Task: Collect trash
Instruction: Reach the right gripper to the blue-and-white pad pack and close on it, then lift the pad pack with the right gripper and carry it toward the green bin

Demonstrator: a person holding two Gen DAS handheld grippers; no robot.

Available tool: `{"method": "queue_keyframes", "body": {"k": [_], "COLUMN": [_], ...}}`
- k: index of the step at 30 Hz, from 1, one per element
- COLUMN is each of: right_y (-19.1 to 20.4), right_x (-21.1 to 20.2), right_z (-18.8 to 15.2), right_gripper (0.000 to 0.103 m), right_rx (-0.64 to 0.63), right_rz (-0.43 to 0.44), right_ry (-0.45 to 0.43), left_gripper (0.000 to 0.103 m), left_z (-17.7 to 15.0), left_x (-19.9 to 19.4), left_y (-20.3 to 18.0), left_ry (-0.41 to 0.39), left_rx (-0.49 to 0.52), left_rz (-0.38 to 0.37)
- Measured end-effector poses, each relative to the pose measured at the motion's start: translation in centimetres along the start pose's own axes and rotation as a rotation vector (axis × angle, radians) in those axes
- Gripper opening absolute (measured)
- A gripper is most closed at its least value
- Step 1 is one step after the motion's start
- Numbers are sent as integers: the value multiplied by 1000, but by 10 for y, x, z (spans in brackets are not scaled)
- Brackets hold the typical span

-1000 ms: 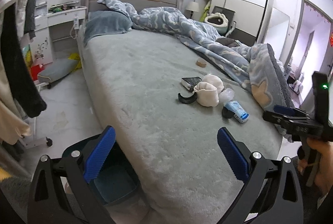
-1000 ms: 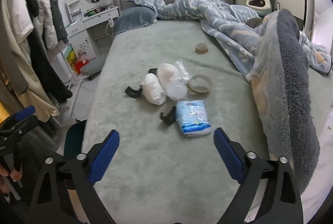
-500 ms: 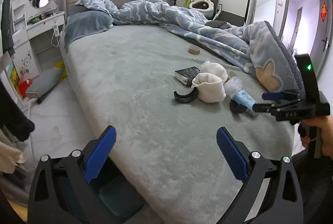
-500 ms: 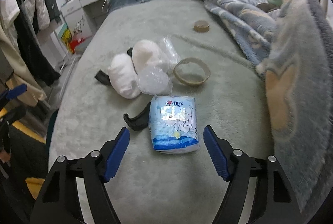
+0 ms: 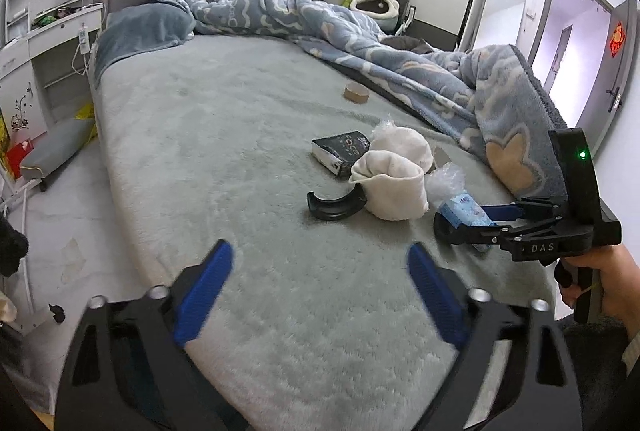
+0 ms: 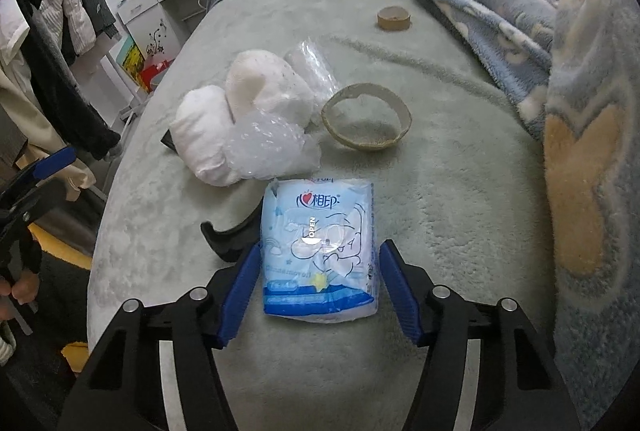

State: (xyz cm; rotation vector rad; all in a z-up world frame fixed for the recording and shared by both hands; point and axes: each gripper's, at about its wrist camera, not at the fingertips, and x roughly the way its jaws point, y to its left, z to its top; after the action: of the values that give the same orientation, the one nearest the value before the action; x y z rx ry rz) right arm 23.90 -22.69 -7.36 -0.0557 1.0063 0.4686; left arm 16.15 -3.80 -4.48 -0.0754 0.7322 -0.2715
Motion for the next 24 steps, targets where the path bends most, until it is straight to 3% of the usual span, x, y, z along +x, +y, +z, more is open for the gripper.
{"method": "queue_keyframes", "body": {"k": [8,11,24], "right_y": [0,3,-6], "right_x": [13,12,-15], "right_z": [5,5,14], "right_gripper": [61,55,53], "right_rx": [-38,-67,-33], "right_rz": [4,-17,-39], "right_ry": [43,48,-39], "left_gripper": [86,88,89], "left_z": [11,12,15], "left_x": [28,39,67], "left_y": [6,7,-4], "left_ry": [30,43,65], "left_rx": [-38,-47,-17], "left_rz": [-47,-50,-33]}}
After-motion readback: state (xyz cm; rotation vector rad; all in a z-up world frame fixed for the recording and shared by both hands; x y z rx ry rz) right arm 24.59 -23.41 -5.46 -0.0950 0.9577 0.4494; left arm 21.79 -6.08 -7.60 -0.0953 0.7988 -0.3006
